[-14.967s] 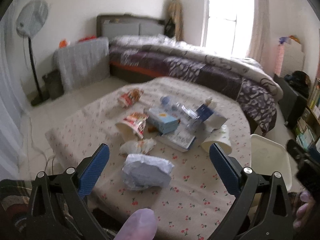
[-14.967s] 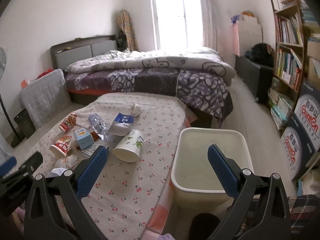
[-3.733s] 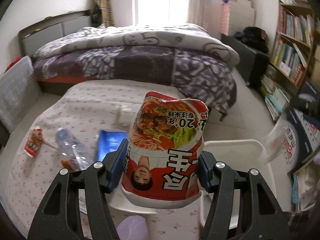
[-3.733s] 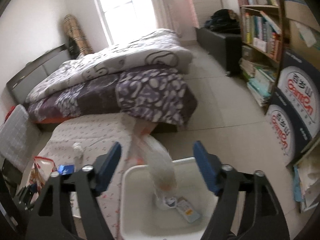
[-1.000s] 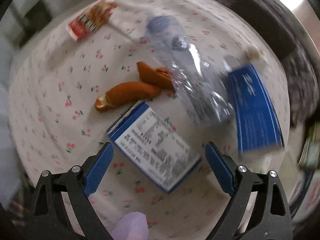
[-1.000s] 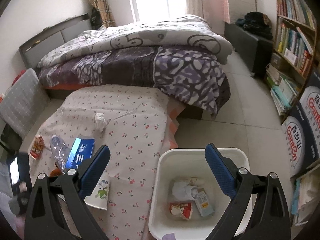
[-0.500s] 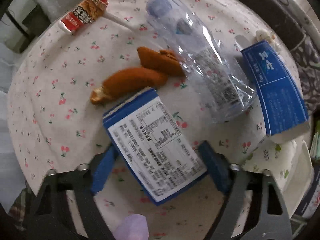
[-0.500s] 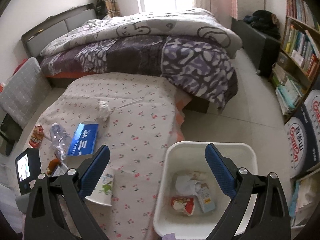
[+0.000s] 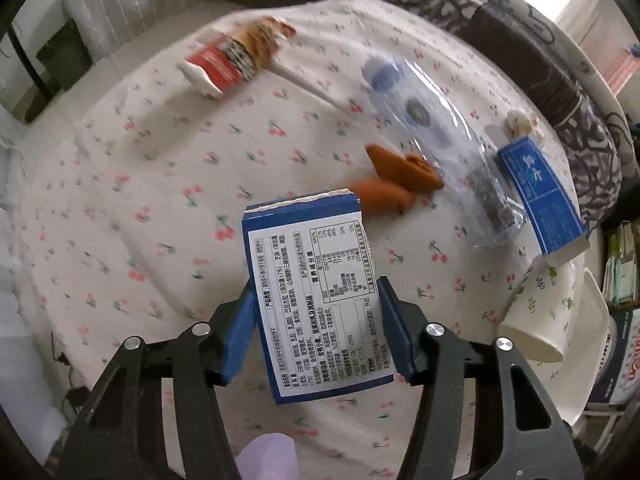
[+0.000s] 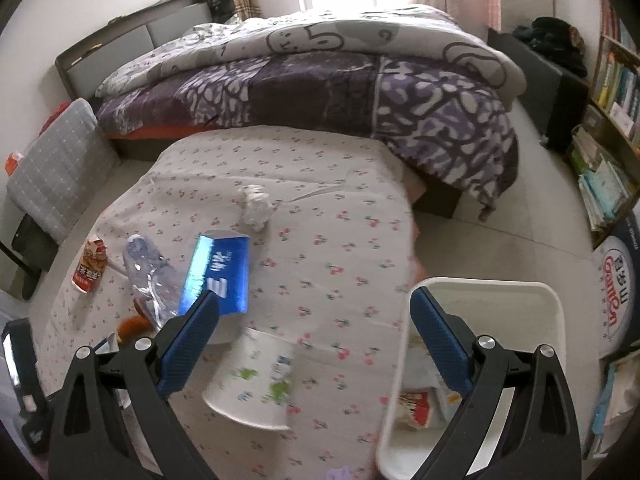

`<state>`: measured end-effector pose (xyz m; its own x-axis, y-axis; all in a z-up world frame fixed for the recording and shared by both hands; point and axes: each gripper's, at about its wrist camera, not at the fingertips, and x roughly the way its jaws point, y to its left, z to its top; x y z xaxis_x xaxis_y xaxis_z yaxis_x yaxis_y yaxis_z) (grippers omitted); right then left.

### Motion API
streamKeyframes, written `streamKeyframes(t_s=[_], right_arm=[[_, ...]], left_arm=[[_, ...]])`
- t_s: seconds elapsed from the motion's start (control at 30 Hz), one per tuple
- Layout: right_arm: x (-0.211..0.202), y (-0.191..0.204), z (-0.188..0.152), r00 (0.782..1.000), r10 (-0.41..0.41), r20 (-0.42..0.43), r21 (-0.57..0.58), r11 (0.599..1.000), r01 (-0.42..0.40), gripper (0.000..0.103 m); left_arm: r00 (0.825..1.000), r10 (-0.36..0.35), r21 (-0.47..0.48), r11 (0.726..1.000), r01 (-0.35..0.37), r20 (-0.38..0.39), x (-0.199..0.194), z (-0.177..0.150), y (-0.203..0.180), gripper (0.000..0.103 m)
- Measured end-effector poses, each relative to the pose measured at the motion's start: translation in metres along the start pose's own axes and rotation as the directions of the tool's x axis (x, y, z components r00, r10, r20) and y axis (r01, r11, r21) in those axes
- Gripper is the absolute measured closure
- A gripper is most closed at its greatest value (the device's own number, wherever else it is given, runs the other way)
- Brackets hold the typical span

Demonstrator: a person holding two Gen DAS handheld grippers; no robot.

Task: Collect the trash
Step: 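Lift the box with the left tool while the right tool grasps the blue carton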

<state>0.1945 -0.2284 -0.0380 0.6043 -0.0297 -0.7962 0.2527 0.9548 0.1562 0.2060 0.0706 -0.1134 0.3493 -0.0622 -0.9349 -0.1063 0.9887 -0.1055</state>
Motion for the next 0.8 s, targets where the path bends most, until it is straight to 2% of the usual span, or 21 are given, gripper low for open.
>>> streamKeyframes(t_s=[0.27,0.4,0.6,0.63,0.7,0.73,0.8], right_arm=[[0.055,0.050,0.006,0.991,0.041,-0.131,-0.030,0.999,-0.045,0.010],[0.084,0.058,0.006,0.978,0.042,-0.203,-0.012,0.999,-0.046,0.010],[0.110,0.063,0.004,0.960,0.102,-0.262,0.022,0.995,-0.099,0.010],[0.112,0.065,0.003,0.959,0.104,-0.264,0.018,0.994,-0.103,0.012],[0.114,0.070,0.001,0.959,0.105,-0.264,0.001,0.994,-0.109,0.030],[0.115,0.073,0.000,0.958,0.111,-0.265,-0.007,0.993,-0.117,0.050],[0.112,0.077,-0.001,0.963,0.106,-0.248,-0.030,0.993,-0.117,0.050]], left_arm=[[0.996,0.018,0.000,1.000,-0.018,0.084,-0.030,0.009,0.024,0.048],[0.995,0.003,-0.006,1.000,-0.002,0.101,-0.031,0.021,0.024,0.048],[0.991,0.015,0.027,0.999,-0.019,0.132,-0.035,0.026,0.022,0.048],[0.991,0.017,0.032,0.999,-0.021,0.134,-0.035,0.027,0.022,0.048],[0.991,0.017,0.031,0.999,-0.021,0.136,-0.035,0.027,0.023,0.048],[0.990,0.017,0.029,0.999,-0.021,0.138,-0.036,0.027,0.024,0.048],[0.989,0.018,0.025,0.999,-0.022,0.145,-0.037,0.028,0.026,0.048]])
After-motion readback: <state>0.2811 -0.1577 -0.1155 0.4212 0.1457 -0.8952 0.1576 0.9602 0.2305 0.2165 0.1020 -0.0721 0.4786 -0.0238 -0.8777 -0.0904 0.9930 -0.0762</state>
